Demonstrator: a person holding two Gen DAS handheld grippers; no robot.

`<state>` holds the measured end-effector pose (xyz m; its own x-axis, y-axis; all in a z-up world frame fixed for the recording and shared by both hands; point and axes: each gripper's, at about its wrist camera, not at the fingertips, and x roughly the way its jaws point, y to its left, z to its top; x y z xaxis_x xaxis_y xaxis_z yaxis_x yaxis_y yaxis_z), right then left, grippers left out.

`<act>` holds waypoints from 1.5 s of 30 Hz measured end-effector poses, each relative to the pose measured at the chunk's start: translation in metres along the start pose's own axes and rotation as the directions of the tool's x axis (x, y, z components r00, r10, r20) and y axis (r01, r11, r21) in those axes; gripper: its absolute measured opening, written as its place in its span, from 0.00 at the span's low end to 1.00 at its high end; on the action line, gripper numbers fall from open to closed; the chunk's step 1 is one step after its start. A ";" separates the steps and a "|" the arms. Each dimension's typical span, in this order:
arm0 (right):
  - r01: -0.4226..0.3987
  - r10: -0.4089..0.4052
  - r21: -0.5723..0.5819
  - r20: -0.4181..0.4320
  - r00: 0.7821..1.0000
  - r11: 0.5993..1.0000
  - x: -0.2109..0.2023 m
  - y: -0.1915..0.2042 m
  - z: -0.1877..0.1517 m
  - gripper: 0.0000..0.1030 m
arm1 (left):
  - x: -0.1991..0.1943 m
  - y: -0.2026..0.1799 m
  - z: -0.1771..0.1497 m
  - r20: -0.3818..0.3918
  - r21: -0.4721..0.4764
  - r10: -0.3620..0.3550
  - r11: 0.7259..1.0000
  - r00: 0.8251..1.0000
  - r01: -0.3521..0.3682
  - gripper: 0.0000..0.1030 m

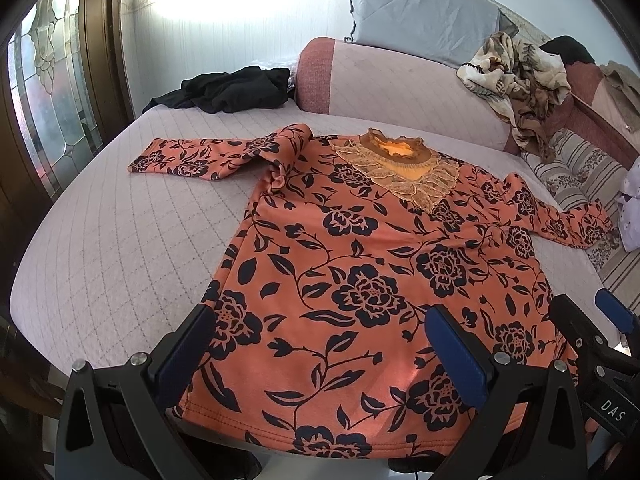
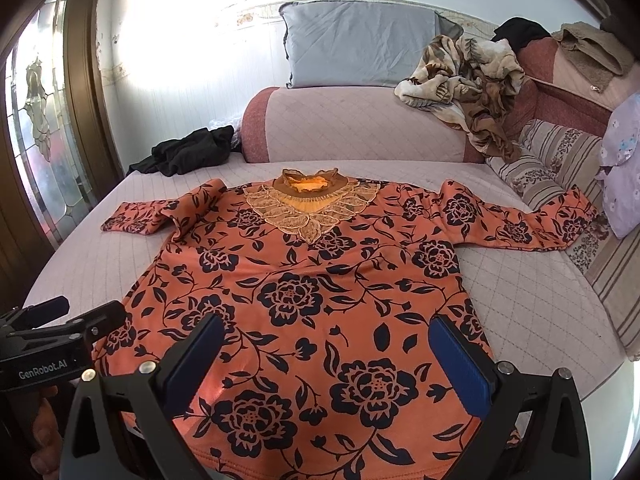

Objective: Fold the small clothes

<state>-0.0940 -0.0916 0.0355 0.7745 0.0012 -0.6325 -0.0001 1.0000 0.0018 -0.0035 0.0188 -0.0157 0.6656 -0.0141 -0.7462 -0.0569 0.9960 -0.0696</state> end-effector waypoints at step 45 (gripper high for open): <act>-0.010 0.010 0.003 -0.021 1.000 1.000 0.016 0.006 0.002 1.00 | 0.008 0.001 -0.002 -0.007 -0.009 0.007 1.000 1.000 -0.007 1.00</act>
<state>-0.0804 -0.0855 0.0266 0.7608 0.0111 -0.6489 -0.0056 0.9999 0.0105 0.0006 0.0192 -0.0233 0.6602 -0.0080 -0.7511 -0.0682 0.9952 -0.0706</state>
